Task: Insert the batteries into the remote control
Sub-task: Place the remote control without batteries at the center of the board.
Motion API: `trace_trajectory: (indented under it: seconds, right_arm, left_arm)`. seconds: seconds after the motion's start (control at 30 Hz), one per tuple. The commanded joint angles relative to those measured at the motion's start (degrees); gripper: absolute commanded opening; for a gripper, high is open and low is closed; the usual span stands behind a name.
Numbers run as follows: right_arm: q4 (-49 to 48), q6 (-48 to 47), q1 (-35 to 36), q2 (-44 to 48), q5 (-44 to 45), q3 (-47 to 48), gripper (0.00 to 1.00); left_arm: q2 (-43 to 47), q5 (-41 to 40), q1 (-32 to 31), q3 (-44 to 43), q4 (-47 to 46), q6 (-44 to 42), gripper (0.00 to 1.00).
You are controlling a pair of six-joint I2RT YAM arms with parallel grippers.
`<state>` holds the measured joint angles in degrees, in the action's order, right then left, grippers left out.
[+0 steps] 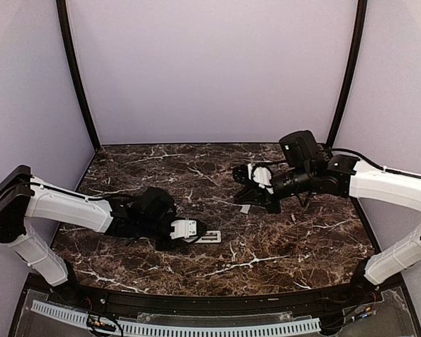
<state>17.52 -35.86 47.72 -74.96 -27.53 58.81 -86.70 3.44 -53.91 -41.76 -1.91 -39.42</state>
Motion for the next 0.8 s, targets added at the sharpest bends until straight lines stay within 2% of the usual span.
trace_trajectory:
  seconds: [0.0,0.13,0.33,0.4,0.43,0.57,0.77]
  right_arm:
    - [5.7,2.5,0.4,-4.3,-1.3,3.5,0.00]
    - [6.9,6.2,0.4,-8.1,-0.4,4.3,0.00]
    - [9.9,8.3,0.4,-12.2,2.8,7.0,0.00]
    - [10.7,8.3,0.4,-13.1,3.5,7.5,0.00]
    - [11.1,8.3,0.4,-13.4,3.9,7.7,0.00]
    - [12.9,7.8,0.4,-14.9,6.1,8.6,0.00]
    - [14.7,7.6,0.4,-18.5,7.7,11.0,0.00]
  left_arm:
    - [-4.7,-0.2,-0.4,-2.8,6.3,5.2,0.00]
    - [-7.4,-0.3,-0.9,-4.5,8.2,4.7,0.00]
    - [-9.7,0.9,-1.0,-6.3,11.8,3.7,0.11]
    - [-10.2,1.5,-1.0,-6.4,12.9,3.1,0.20]
    - [-10.2,1.6,-1.0,-6.5,13.1,3.0,0.30]
    - [-8.7,1.7,-0.9,-6.3,12.7,3.7,0.53]
    - [-1.3,0.4,-0.9,-3.9,7.7,5.7,0.75]
